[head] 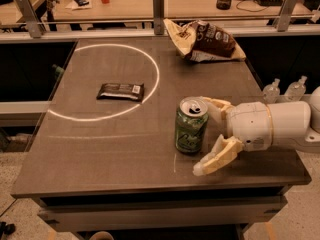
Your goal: Move green can near rxbar chocolate
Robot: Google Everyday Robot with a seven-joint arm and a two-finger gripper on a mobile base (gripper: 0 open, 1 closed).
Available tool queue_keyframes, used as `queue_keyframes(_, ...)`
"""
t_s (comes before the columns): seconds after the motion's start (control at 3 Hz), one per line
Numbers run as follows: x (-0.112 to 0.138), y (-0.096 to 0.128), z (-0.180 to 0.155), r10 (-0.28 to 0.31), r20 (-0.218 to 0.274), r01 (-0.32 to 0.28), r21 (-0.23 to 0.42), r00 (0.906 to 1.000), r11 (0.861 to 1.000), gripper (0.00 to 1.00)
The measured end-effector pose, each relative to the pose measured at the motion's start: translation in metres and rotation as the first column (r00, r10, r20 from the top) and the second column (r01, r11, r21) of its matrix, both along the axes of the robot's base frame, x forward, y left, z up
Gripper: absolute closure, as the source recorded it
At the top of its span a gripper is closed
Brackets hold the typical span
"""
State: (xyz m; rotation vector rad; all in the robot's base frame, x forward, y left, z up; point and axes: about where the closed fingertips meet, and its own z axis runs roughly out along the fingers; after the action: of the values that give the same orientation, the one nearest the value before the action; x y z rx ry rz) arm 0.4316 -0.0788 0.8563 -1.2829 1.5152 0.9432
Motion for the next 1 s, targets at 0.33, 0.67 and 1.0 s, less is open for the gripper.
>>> queue_keyframes(0.33, 0.004, 0.009, 0.009, 0.012, -0.012, -0.011, 0.028, 0.9999, 1.000, 0.00)
queue_keyframes(0.67, 0.006, 0.016, 0.018, 0.028, -0.019, -0.028, 0.043, 0.9994, 0.999, 0.00)
queue_keyframes(1.0, 0.005, 0.021, 0.023, 0.059, -0.007, -0.059, 0.089, 0.9982, 0.994, 0.17)
